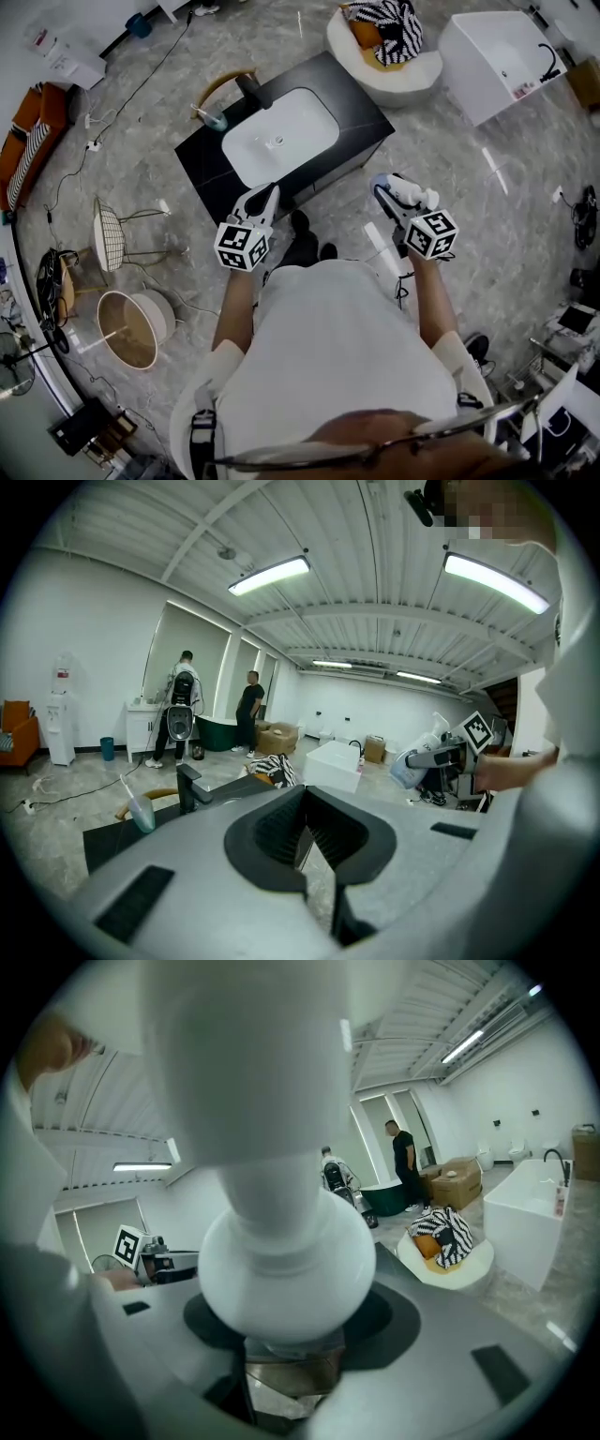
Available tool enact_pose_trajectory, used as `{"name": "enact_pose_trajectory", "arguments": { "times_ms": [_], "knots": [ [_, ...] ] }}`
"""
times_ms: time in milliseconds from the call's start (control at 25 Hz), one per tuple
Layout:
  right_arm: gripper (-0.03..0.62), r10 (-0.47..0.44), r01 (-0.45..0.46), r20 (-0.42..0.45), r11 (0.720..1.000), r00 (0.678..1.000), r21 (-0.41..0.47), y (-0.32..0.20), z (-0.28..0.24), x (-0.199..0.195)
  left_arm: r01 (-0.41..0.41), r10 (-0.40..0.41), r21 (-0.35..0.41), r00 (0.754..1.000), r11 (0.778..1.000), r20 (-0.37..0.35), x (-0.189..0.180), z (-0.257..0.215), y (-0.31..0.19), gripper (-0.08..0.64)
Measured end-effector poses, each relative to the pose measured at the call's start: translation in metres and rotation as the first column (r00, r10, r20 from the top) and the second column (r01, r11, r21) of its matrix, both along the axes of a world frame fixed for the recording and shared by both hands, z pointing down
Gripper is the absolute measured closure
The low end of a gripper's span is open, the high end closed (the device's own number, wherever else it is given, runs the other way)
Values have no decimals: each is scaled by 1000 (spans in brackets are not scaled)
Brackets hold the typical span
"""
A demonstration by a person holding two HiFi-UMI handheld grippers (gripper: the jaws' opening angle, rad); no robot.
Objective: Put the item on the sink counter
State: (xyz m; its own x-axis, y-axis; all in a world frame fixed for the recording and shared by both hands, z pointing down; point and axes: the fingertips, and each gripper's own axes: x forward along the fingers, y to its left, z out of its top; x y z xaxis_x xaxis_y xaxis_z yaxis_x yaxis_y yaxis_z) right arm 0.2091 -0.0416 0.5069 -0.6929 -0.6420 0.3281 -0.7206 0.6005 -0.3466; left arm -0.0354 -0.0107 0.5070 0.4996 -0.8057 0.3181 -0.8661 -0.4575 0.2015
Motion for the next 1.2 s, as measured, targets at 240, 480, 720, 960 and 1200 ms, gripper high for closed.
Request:
{"name": "enact_pose_trajectory", "arguments": {
  "times_ms": [240,480,720,960,1200],
  "knots": [
    [342,30,-30,-24,999,999,-14,-39,3,-12,-49,49,8,999,999,-4,-5,4,-51,555],
    [342,37,-38,-55,999,998,-29,-72,10,-41,-78,77,-3,997,997,-21,-24,15,-98,557],
    [342,61,-64,-94,997,994,-35,-107,12,-59,-100,99,-19,994,995,-35,-50,22,-135,557],
    [342,61,-67,-130,997,990,-44,-135,21,-78,-124,123,-31,992,992,-38,-70,36,-159,557],
    [342,49,-57,-156,997,987,-51,-160,24,-92,-119,117,-50,992,992,-48,-82,44,-169,557]
  ]
}}
